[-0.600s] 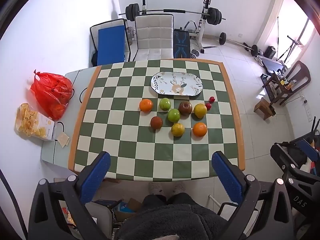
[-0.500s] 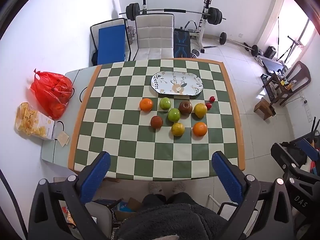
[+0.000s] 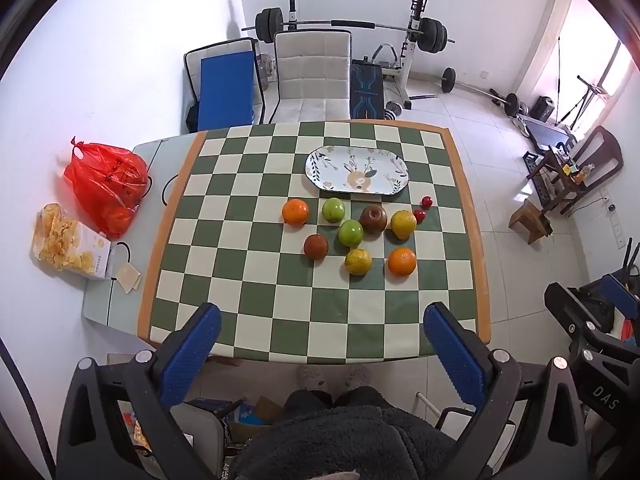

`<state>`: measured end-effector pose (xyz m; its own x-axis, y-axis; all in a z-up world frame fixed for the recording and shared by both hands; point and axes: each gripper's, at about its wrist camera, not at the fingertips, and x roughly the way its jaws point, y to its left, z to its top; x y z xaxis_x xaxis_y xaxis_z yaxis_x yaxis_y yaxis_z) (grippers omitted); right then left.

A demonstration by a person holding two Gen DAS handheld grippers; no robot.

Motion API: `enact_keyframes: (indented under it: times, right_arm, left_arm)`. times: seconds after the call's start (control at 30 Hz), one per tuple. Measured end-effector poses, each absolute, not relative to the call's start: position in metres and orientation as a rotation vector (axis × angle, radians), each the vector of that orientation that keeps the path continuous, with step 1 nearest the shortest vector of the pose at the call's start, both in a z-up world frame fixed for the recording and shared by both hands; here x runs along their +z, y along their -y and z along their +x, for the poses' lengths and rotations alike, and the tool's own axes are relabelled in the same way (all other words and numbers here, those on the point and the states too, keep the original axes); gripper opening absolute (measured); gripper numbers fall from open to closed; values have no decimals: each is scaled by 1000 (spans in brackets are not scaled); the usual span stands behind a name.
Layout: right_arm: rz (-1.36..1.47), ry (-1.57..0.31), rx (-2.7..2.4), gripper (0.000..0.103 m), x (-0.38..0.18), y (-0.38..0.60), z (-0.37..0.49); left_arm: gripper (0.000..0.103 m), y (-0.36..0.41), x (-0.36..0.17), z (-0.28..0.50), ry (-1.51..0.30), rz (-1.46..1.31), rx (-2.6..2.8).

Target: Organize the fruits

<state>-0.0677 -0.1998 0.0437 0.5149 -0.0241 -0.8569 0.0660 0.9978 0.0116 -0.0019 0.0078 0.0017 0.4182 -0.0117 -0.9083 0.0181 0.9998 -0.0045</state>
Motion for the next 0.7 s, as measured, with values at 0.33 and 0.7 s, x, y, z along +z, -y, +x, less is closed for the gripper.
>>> enact_keyframes:
  times: [0.33,0.7]
  right_arm:
    - [38,-1014,-47,103,54,202,-61]
    - [36,-1011,-41,103,57,200,-58]
  left_arm:
    - [103,-4,7,4,-1133,5,-12]
    - [103,-4,7,5,-1134,2,-14]
